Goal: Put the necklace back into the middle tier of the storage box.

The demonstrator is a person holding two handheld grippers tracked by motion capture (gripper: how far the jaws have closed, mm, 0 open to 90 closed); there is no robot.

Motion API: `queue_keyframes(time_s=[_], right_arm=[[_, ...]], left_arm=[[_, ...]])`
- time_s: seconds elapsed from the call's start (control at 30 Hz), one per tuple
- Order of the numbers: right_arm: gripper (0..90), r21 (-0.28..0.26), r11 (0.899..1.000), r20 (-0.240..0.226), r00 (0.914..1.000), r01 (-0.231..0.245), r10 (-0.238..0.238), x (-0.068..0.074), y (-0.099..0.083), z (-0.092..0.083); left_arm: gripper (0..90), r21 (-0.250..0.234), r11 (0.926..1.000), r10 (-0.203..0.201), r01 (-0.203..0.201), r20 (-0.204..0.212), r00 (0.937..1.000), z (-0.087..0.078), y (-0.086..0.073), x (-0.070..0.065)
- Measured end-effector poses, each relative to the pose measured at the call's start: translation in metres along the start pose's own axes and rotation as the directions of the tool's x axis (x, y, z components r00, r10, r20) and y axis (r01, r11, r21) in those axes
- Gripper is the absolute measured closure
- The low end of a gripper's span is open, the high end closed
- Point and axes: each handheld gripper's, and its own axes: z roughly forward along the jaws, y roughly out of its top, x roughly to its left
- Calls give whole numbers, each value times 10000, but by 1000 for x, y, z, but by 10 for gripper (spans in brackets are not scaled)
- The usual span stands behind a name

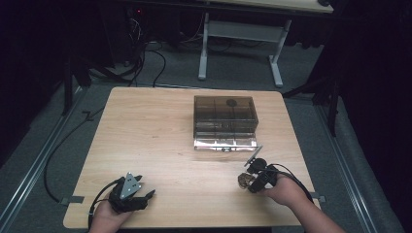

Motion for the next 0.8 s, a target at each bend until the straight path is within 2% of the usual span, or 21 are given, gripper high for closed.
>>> queue_keyframes(time_s=[0.03,0.07,0.1,0.2,0.23,0.33,0.4,0.47,0.53,0.57,0.67,0.8], right_arm=[[615,32,10000,-16,10000,18,-18,2,0,-1],[615,32,10000,-16,10000,18,-18,2,0,-1],[662,-9,10000,-68,10000,26,-26,3,0,-1],[677,4,10000,-93,9999,71,-71,3,0,-2],[791,11,9992,-64,9992,397,-397,4,0,-2],[797,56,9989,91,9989,463,-464,7,0,-2],[797,98,9992,-85,9992,391,-391,6,0,-2],[797,18,9992,-72,9992,391,-391,5,0,-3],[797,32,9998,-222,9995,207,-206,4,0,-4],[797,-57,9999,-386,9991,144,-146,2,-1,-8],[797,-101,9999,-396,9992,56,-59,1,-2,-12],[797,-308,9995,-356,9994,38,-49,-2,-2,-26]], left_arm=[[298,1,10000,-2,2,2,10000,0,0,0],[298,1,10000,-2,2,2,10000,0,0,0],[298,0,10000,-1,1,4,10000,0,0,0],[299,1,10000,1,-1,5,10000,0,0,0],[299,-2,10000,8,-8,4,10000,0,0,0],[299,-4,10000,1,-1,2,10000,0,0,0],[298,-3,10000,3,-3,1,10000,0,0,0],[298,-1,10000,2,-2,1,10000,0,0,0],[298,4,10000,2,-2,5,10000,0,0,0],[298,2,10000,-1,1,1,10000,0,0,0],[298,0,10000,12,-12,-8,10000,0,0,0],[298,6,10000,20,-20,-11,10000,0,0,0]])
